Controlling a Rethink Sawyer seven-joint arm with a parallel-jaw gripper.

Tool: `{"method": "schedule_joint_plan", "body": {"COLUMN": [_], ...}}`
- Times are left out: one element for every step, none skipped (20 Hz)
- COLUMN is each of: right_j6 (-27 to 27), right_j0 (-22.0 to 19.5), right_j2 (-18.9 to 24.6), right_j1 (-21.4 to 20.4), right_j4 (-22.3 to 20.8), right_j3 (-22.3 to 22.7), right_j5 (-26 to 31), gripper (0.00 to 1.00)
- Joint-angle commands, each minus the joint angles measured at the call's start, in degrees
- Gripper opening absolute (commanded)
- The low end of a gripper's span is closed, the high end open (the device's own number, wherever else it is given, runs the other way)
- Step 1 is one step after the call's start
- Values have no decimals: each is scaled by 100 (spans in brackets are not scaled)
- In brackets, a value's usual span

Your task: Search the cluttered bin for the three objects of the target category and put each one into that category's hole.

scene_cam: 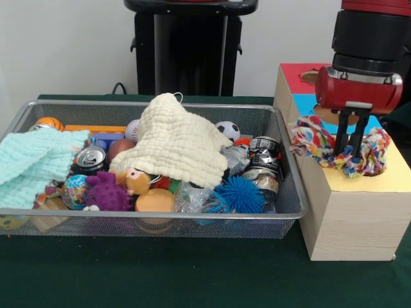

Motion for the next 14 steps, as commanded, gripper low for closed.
{"method": "schedule_joint_plan", "body": {"right_j6": [1820, 1825, 1847, 1858, 1912, 1944, 1975, 1995, 2051, 2077, 2102, 2094, 2121, 2128], "right_j0": [67, 72, 75, 75, 77, 94, 111, 138, 172, 190, 209, 202, 211, 221], "right_j2": [127, 134, 173, 192, 254, 281, 308, 309, 318, 322, 326, 341, 357, 376], "right_j1": [330, 345, 343, 358, 371, 408, 445, 477, 507, 521, 536, 532, 532, 546], "right_j4": [326, 347, 393, 427, 506, 558, 609, 646, 711, 756, 801, 824, 864, 893], "right_j3": [169, 167, 197, 195, 231, 215, 199, 174, 170, 171, 171, 191, 223, 251], "right_j5": [830, 835, 795, 777, 704, 662, 619, 599, 551, 525, 499, 472, 413, 360], "gripper": [0, 0, 0, 0, 0, 0, 0, 0, 0, 0, 0, 0, 0, 0]}}
